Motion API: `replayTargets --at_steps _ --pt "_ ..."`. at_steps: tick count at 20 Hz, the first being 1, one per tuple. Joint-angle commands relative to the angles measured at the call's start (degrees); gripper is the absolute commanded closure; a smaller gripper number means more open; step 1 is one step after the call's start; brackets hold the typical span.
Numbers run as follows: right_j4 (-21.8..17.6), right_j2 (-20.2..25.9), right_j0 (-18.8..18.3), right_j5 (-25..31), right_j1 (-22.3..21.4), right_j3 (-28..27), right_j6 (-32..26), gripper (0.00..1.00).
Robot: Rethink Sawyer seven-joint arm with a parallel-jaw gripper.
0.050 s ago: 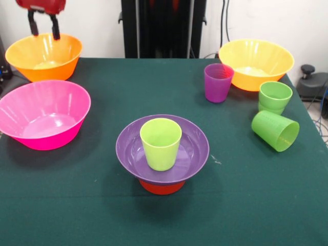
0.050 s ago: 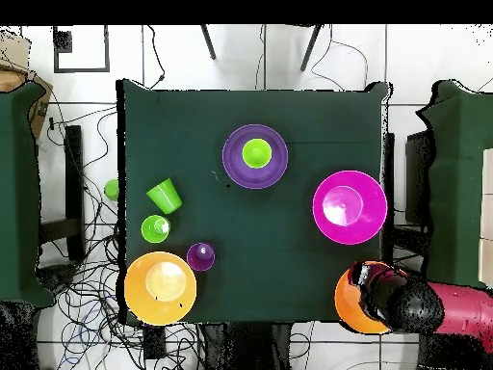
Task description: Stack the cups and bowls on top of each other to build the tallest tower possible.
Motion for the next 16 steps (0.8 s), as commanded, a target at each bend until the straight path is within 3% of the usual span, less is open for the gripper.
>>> replayTargets --at_steps 1,7,16 --pt "-6.1 -3.5 1.7 -9.4 8.2 -1.6 1.4 0.0" --pt "-3.4 -4.3 1.7 -9.2 9.4 -1.9 -0.9 0.0" --pt "-2.4 -4.0 1.3 -8.9 10.2 -1.8 -1.5 0.0"
